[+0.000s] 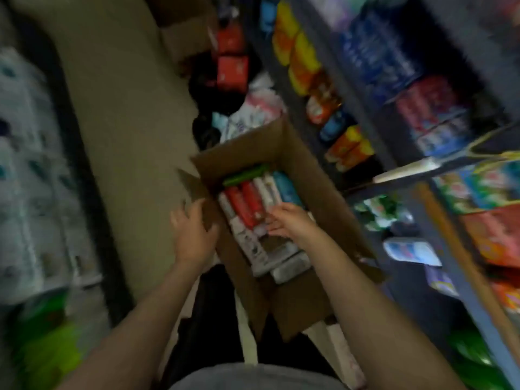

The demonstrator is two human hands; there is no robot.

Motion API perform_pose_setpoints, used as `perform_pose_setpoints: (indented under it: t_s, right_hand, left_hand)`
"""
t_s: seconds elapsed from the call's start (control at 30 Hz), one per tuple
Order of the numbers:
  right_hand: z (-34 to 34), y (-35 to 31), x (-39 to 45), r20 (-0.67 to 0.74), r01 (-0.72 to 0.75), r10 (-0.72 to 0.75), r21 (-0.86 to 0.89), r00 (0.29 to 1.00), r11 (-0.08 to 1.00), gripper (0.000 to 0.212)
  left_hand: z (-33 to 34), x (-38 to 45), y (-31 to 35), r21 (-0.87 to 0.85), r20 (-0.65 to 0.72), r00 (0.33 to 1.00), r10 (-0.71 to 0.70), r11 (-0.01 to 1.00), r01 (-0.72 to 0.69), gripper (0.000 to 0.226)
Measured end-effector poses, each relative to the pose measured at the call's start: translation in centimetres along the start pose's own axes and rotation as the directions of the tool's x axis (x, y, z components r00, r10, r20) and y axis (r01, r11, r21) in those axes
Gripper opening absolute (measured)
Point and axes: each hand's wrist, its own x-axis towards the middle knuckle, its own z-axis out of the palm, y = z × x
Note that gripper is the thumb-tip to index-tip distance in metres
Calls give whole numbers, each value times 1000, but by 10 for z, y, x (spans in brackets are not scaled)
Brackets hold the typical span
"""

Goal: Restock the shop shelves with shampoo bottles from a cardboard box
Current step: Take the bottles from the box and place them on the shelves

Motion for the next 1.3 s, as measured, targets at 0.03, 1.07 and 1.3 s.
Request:
perform_pose_setpoints:
  t_s: [0.03, 1.07, 1.3]
  right_hand:
    - [17, 21, 18, 8, -54, 54, -34, 998, 998, 10]
    - [53, 140, 117, -58, -89, 69, -524, 996, 847, 32]
    - [77, 147, 126, 20, -90, 96, -200, 995, 976, 68]
  left_hand:
    - [4, -4, -19, -58, 55, 998, -41, 997, 44, 59]
    - [17, -11, -25, -442, 88, 995, -45, 894, 80, 33]
    - [31, -9, -31, -464, 25, 1000, -13, 885, 23, 32]
